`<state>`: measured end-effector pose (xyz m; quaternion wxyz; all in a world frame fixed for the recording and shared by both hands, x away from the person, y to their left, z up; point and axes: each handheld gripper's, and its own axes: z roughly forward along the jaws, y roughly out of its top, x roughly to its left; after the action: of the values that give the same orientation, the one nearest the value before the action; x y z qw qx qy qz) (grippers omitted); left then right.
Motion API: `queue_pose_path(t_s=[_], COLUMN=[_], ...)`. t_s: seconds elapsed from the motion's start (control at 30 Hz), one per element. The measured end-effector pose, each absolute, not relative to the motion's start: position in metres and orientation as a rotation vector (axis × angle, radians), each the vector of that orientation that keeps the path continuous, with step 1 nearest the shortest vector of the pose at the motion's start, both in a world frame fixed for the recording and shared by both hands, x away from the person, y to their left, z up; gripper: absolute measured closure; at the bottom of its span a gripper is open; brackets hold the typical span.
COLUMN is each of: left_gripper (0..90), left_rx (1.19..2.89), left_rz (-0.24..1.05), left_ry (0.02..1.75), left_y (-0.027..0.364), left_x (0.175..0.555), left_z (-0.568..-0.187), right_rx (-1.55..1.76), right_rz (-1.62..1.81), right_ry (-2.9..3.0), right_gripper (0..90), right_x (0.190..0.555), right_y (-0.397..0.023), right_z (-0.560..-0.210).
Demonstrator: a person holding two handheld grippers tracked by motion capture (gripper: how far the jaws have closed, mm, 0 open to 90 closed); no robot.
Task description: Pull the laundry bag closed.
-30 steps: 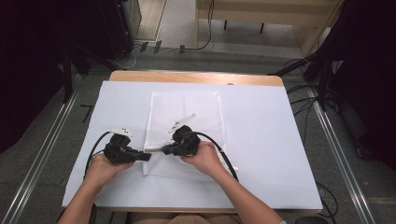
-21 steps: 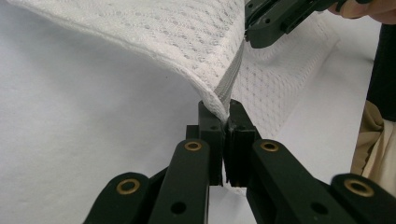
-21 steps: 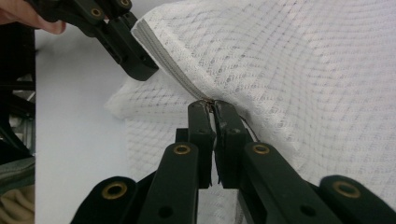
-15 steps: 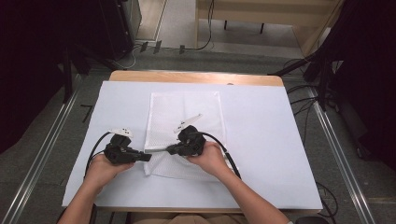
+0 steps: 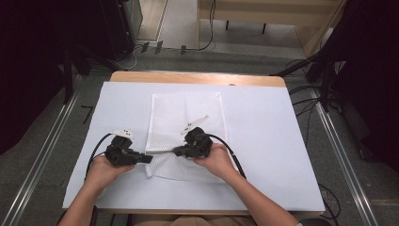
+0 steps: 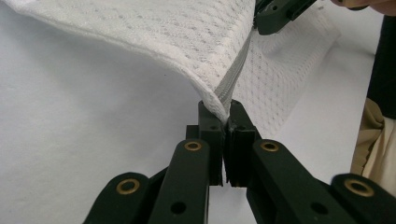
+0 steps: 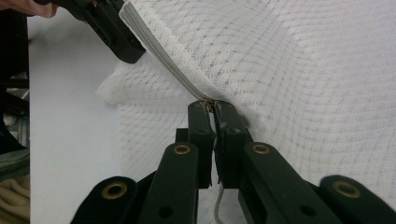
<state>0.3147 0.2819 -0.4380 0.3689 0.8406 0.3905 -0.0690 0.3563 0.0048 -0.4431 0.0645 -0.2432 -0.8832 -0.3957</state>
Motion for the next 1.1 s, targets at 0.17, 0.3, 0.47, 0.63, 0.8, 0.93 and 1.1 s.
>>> queue_pose_path(t_s=[0.17,0.3,0.47,0.63,0.8,0.93,1.1], left_gripper=[88.7,88.8,88.7,88.8,88.6,88.7,88.7], left_rx=[2.161,2.171,2.162,2.157,2.153,2.156,2.155], left_rz=[-0.174,-0.177,-0.174,-0.173,-0.182,-0.185,-0.191], left_ry=[1.005,1.009,1.009,1.01,1.01,1.009,1.007], left_y=[0.282,0.284,0.285,0.286,0.286,0.286,0.287], left_x=[0.314,0.315,0.315,0.314,0.314,0.314,0.314], left_z=[-0.438,-0.438,-0.438,-0.438,-0.439,-0.438,-0.439], right_rx=[-0.723,-0.755,-0.756,-0.77,-0.797,-0.788,-0.799], right_rz=[-1.202,-1.19,-1.201,-1.205,-1.192,-1.194,-1.187], right_ry=[-2.684,-2.677,-2.677,-2.68,-2.675,-2.68,-2.682], right_gripper=[88.1,88.1,88.1,88.1,88.1,88.1,88.1], right_x=[0.354,0.355,0.354,0.355,0.356,0.355,0.355], right_y=[0.0,-0.006,-0.01,-0.016,-0.021,-0.022,-0.026], right_z=[-0.442,-0.448,-0.447,-0.447,-0.448,-0.448,-0.449])
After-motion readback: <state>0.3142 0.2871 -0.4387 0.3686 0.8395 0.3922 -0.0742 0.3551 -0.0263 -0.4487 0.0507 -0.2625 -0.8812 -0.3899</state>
